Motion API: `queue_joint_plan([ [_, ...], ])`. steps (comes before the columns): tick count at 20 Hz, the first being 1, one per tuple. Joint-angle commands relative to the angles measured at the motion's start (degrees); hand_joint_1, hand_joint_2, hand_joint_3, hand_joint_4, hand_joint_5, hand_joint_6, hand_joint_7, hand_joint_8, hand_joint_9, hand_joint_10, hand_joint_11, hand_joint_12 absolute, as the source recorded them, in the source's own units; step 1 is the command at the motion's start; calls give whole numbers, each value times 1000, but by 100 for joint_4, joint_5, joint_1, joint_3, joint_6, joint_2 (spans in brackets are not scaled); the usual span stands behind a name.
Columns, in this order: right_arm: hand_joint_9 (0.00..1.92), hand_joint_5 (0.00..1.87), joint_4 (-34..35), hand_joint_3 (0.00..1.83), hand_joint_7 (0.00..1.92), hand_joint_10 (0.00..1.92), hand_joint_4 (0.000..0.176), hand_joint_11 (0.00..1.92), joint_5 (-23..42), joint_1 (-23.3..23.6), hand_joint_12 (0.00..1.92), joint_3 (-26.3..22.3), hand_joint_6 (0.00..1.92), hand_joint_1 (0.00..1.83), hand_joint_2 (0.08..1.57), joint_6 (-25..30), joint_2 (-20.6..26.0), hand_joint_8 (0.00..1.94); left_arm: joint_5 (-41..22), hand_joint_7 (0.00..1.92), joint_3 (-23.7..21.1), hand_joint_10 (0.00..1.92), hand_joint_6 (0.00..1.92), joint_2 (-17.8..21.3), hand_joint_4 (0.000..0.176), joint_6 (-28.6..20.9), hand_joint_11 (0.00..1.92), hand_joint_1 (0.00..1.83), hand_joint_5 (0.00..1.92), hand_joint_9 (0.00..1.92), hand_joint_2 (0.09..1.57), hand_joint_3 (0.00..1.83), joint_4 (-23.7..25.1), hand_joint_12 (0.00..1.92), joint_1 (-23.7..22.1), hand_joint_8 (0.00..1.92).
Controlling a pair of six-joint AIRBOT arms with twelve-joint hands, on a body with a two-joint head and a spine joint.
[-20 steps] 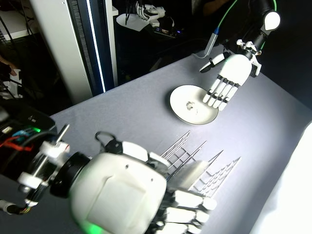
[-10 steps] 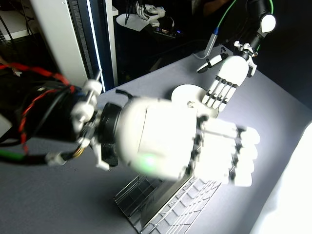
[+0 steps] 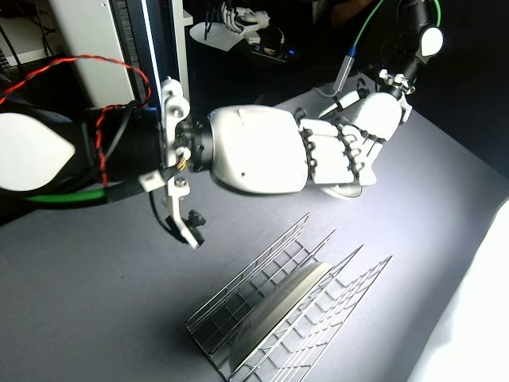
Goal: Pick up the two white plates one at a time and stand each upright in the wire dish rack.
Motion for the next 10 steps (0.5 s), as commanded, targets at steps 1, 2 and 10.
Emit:
queue_joint_plan([
  [1, 0, 0, 260, 14, 0, 0, 0, 0, 503, 62, 0, -27, 0, 810, 746, 24, -16, 0, -322, 0, -66, 0, 0, -78, 0, 4, 0, 0, 0, 0, 1039, 0, 178, 0, 84, 0],
  [2, 0, 0, 128, 27, 0, 0, 0, 0, 488, 47, 0, -27, 0, 835, 780, 23, -69, 0, -322, 0, -65, 0, 0, -78, 0, 4, 0, 0, 0, 0, 1058, 6, 175, 0, 89, 0],
  [10, 0, 0, -435, 6, 0, 0, 0, 0, 42, -47, 0, -18, 0, 1149, 853, 0, -626, 0, -324, 0, -50, 0, 0, -85, 0, 5, 0, 0, 0, 0, 1031, 0, 145, 0, 105, 0],
])
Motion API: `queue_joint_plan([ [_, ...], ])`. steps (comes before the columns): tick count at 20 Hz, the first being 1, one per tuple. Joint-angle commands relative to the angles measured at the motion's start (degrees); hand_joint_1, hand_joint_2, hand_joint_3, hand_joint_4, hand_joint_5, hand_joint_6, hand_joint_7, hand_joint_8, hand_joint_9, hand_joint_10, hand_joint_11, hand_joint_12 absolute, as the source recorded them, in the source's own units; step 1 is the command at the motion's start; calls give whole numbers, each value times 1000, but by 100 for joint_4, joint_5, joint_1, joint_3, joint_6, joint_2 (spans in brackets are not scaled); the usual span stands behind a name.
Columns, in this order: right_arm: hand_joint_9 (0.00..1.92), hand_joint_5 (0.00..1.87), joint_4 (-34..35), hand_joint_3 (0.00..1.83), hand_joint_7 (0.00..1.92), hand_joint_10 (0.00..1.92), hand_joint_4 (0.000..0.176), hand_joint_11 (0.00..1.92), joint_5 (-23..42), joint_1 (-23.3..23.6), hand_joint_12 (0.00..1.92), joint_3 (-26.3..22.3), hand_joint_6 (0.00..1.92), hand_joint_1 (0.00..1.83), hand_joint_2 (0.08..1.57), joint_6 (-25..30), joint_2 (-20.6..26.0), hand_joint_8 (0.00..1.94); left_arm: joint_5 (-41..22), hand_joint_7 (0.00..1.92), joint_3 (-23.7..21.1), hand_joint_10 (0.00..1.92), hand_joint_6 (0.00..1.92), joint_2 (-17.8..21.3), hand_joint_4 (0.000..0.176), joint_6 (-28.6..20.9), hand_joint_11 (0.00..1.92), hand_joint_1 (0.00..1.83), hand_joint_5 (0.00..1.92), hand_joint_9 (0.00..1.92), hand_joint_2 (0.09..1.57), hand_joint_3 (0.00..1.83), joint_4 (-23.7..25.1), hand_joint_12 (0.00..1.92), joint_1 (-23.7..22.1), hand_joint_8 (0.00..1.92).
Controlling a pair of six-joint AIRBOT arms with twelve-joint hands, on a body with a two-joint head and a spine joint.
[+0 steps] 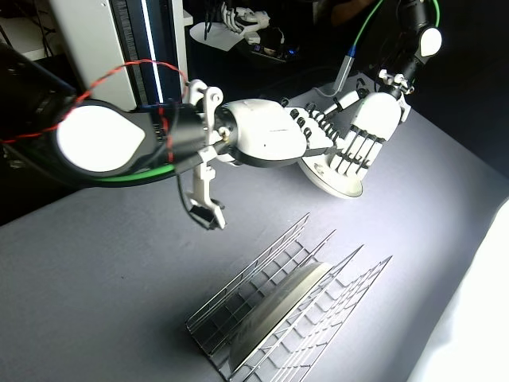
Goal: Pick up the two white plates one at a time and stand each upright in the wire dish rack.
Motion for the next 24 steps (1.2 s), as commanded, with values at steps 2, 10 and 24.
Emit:
queue_joint_plan([
  [2, 0, 0, 204, 38, 0, 0, 0, 0, 277, -40, 0, 31, 0, 1412, 937, -11, -136, 0, -320, 0, -41, 0, 0, -88, 0, -13, 0, 0, 0, 0, 1026, 0, 204, 0, 63, 0],
  [10, 0, 0, 135, 26, 0, 0, 0, 6, -96, -245, 7, 372, 0, 1597, 970, -63, -772, 0, -332, 0, 17, 0, 0, -98, 0, -8, 0, 0, 0, 0, 1021, 0, 194, 0, 65, 0],
  [24, 0, 0, 110, 0, 0, 0, 0, 7, -737, -252, 3, 782, 0, 1403, 1036, -189, -1890, 0, -339, 2, 62, 0, 1, -108, 0, -8, 0, 0, 2, 0, 1009, 0, 163, 0, 32, 1],
])
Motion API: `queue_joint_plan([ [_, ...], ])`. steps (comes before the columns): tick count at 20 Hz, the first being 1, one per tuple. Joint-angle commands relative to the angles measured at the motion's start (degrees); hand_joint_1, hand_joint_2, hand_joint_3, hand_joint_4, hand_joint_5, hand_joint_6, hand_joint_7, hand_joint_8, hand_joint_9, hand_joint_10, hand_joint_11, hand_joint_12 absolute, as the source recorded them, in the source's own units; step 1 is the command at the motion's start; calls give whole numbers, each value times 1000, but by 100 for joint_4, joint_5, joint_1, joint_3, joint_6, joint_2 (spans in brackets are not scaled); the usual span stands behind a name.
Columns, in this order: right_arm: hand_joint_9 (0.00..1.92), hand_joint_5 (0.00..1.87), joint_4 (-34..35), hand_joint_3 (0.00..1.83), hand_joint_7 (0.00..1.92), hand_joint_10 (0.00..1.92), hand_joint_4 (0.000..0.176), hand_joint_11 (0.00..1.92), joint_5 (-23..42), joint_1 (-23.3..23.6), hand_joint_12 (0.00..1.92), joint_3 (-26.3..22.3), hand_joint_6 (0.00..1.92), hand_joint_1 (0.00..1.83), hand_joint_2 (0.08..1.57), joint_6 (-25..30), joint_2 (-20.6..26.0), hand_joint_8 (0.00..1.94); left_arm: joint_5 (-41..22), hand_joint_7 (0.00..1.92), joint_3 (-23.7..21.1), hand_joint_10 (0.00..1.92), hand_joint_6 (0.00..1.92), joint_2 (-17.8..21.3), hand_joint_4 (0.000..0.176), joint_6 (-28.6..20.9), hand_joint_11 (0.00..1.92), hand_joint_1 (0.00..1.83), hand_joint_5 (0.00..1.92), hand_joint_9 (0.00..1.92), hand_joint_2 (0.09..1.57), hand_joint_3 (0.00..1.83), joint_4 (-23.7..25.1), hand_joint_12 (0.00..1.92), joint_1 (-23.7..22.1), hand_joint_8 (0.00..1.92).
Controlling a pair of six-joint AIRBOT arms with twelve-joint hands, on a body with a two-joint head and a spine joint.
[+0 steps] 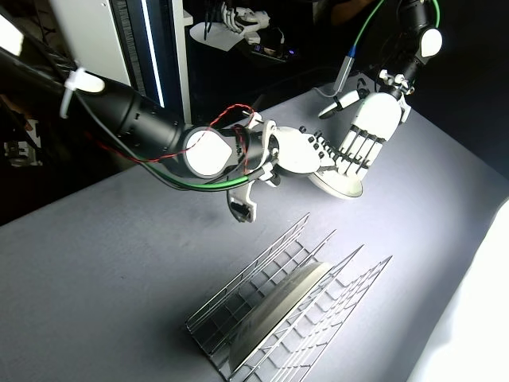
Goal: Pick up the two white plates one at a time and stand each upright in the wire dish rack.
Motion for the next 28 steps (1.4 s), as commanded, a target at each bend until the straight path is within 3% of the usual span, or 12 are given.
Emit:
queue_joint_plan([
  [1, 0, 0, 215, 0, 0, 0, 0, 8, 350, 19, 4, 56, 0, 1409, 1033, -42, -22, 0, -264, 0, -15, 0, 0, -78, 0, -15, 0, 0, 0, 0, 999, 0, 164, 0, 36, 0],
  [11, 0, 0, 210, 0, 0, 0, 0, 49, 323, 7, 24, 649, 0, 1355, 997, -106, -520, 0, -271, 0, -6, 0, 1, -87, 0, -15, 0, 0, 2, 0, 989, 0, 164, 0, 18, 0],
  [13, 0, 0, 210, 12, 0, 0, 0, 72, 306, -1, 41, 701, 0, 1328, 1055, -127, -583, 0, -271, 0, -1, 0, 1, -87, 0, -15, 0, 0, 3, 0, 987, 0, 164, 0, 15, 0],
  [14, 0, 25, 210, 0, 0, 0, 0, 14, 306, -1, 314, 716, 0, 1300, 1061, -133, -596, 0, -271, 0, 0, 0, 0, -87, 0, -15, 0, 0, 0, 0, 986, 0, 164, 0, 15, 0],
  [17, 11, 65, 210, 0, 26, 4, 0, 0, 296, -2, 315, 765, 8, 1206, 1105, -150, -628, 8, -271, 0, 1, 0, 0, -87, 0, -15, 0, 0, 0, 0, 1014, 0, 164, 0, 7, 0],
  [21, 406, 392, 210, 0, 428, 50, 0, 0, 297, -5, 1077, 764, 26, 1154, 1049, -173, -627, 18, -271, 0, 6, 0, 0, -87, 0, -15, 0, 0, 0, 0, 986, 0, 163, 0, -6, 0],
  [23, 480, 484, 210, 9, 520, 63, 0, 0, 298, -10, 1162, 765, 47, 1157, 1080, -178, -624, 34, -271, 0, 11, 0, 0, -87, 0, -15, 0, 0, 0, 0, 988, 0, 163, 0, -6, 0],
  [24, 680, 703, 210, 4, 737, 103, 0, 131, 301, -9, 1207, 765, 70, 1212, 1093, -179, -623, 47, -271, 0, 11, 0, 0, -87, 0, -15, 0, 0, 0, 0, 994, 0, 163, 0, -8, 0],
  [25, 829, 866, 210, 0, 890, 127, 0, 272, 301, -9, 1206, 765, 867, 1165, 1146, -182, -622, 41, -271, 0, 11, 0, 0, -87, 0, -15, 0, 0, 0, 0, 985, 0, 163, 0, -8, 0],
  [26, 847, 852, 210, 0, 949, 1032, 0, 464, 303, -9, 1298, 765, 1036, 1325, 1143, -185, -622, 832, -271, 0, 11, 0, 0, -87, 0, -15, 0, 0, 0, 0, 991, 0, 163, 0, -8, 0],
  [27, 841, 839, 210, 0, 940, 1261, 0, 553, 303, -10, 1365, 765, 1073, 1355, 1147, -186, -623, 1031, -271, 0, 11, 0, 0, -87, 0, -15, 0, 0, 0, 0, 996, 0, 163, 0, -8, 0],
  [28, 900, 858, 210, 0, 958, 1229, 0, 660, 303, -10, 1352, 765, 1084, 1368, 1133, -187, -623, 1014, -271, 0, 11, 0, 0, -87, 0, -15, 0, 0, 0, 0, 996, 0, 163, 0, -8, 0],
])
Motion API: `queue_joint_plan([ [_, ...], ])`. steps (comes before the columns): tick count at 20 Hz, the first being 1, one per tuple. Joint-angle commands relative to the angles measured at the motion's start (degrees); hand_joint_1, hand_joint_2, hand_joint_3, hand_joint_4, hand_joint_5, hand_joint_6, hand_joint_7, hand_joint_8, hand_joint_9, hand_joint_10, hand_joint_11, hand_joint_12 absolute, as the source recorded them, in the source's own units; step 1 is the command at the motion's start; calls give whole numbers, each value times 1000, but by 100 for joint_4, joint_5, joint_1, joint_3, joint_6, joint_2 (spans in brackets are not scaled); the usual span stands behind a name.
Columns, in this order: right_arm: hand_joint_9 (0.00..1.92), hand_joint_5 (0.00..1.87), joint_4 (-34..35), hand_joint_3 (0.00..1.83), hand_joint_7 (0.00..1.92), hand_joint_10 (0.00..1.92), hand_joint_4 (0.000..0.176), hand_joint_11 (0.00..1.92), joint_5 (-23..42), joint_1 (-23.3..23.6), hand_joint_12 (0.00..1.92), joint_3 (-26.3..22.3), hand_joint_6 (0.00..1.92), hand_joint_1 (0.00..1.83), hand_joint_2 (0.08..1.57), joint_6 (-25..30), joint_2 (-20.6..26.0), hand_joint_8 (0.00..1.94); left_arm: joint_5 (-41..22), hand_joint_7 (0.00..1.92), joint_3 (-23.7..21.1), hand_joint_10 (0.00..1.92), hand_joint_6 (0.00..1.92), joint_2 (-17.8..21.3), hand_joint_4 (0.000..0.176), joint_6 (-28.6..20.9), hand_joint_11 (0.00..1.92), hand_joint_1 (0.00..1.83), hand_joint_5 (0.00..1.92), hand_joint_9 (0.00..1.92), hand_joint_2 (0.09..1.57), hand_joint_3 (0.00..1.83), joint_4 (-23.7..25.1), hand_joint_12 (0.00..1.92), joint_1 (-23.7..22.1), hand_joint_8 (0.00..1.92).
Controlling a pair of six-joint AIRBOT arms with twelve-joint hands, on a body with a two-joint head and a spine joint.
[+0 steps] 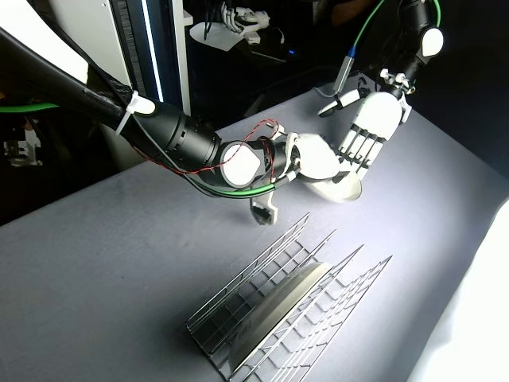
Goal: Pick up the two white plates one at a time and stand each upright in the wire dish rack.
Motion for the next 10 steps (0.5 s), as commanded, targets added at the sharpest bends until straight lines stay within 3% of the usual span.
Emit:
queue_joint_plan([
  [1, 914, 847, 53, 1, 955, 1228, 0, 706, 27, -19, 1314, -5, 1125, 1369, 1132, 16, 26, 991, -221, 0, -13, 0, 0, -61, 0, -20, 0, 0, 0, 0, 988, 0, 84, 0, 41, 0],
  [4, 896, 784, 53, 1, 934, 1263, 0, 702, 129, -13, 1300, -7, 1207, 1365, 1149, 13, 47, 1018, -250, 0, -14, 0, 1, -47, 0, -29, 0, 0, 2, 0, 987, 0, 75, 0, 26, 0],
  [10, 909, 853, 284, 0, 982, 1250, 0, 707, 486, 78, 1345, -297, 1138, 1369, 1128, 24, 396, 918, -352, 0, -69, 0, 0, 204, 0, -127, 0, 0, 0, 0, 1010, 6, 71, 0, -466, 0],
])
